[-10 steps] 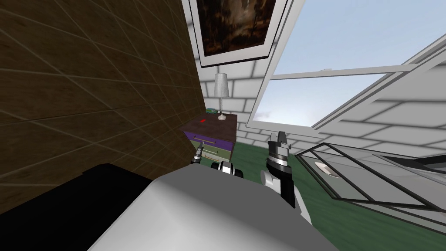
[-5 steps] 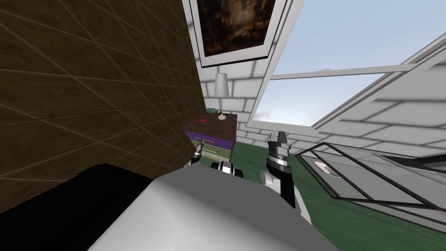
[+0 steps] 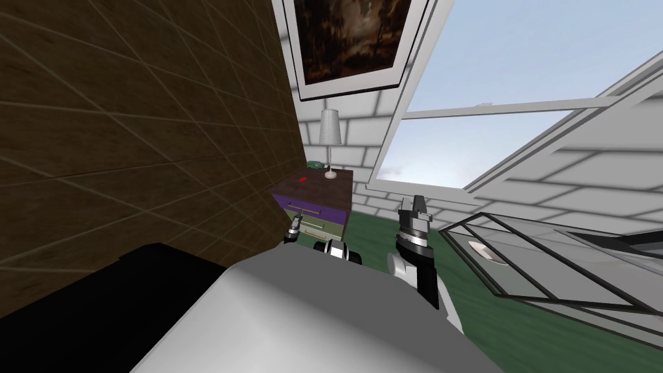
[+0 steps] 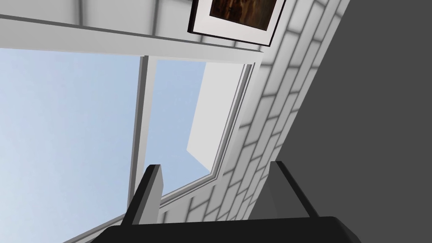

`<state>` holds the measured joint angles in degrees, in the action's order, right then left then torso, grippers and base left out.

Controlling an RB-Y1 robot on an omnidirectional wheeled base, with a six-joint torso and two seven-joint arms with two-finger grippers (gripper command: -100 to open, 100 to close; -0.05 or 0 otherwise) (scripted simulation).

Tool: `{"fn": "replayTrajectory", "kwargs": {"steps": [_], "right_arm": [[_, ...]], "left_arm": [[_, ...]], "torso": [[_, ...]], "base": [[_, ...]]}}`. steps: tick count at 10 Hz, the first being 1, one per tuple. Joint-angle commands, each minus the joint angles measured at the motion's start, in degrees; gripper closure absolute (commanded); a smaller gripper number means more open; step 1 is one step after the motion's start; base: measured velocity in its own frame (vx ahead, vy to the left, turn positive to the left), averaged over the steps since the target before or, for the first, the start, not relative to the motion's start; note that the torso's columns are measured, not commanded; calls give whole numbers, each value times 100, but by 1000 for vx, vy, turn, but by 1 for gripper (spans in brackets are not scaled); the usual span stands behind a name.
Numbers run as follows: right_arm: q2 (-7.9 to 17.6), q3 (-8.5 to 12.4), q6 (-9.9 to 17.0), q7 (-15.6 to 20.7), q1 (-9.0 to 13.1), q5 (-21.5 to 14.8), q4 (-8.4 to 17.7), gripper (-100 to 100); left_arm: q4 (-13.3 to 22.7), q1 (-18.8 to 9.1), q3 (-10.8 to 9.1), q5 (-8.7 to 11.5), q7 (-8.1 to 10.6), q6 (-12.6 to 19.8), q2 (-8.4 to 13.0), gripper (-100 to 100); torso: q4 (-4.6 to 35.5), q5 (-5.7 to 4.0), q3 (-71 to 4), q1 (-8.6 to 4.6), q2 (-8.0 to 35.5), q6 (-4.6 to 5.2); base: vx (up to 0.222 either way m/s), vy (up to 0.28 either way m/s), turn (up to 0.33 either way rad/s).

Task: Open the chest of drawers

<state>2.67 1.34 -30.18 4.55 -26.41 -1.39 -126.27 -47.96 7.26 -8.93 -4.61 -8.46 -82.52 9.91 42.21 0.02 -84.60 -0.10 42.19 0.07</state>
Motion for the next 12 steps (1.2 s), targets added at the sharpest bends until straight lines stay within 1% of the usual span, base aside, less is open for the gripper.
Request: {"fn": "replayTrajectory", "kwargs": {"steps": [1, 2, 6, 7, 8, 11, 12], "right_arm": [[0, 0, 0, 0, 0, 0, 0, 0], [-1, 0, 0, 0, 0, 0, 0, 0], [-1, -1, 1, 0, 4, 0, 0, 0], [-1, -1, 1, 0, 3, 0, 0, 0], [-1, -1, 0, 0, 1, 0, 0, 0], [-1, -1, 0, 0, 3, 0, 0, 0], [-1, -1, 1, 0, 3, 0, 0, 0]], "left_arm": [[32, 53, 9, -16, -35, -113, -33, 100], [-43, -6, 2, 1, 56, 19, 55, 100], [-206, -130, -20, 40, 249, 348, 240, 100], [-111, -91, -6, 29, 229, 283, 215, 100], [-159, -60, -9, 36, 301, 312, 268, 100], [-242, -40, -14, 46, 397, 299, 351, 100], [-275, -32, -16, 51, 436, 293, 385, 100]], "torso": [[-9, 7, 0, 5, -4, -2], [-2, 4, 0, 9, 0, -6], [28, -15, 20, 4, 41, -11], [34, -27, 8, -7, 29, -14], [25, -26, -8, -12, -1, -6], [31, -20, 19, -2, 43, -11], [35, -24, 23, -19, 52, -8]], "base": [[10, 15, -5], [-100, -40, 30], [-194, -43, 36], [-80, -18, 11], [-118, -17, 34], [-175, -19, 38], [-209, -20, 50]]}}
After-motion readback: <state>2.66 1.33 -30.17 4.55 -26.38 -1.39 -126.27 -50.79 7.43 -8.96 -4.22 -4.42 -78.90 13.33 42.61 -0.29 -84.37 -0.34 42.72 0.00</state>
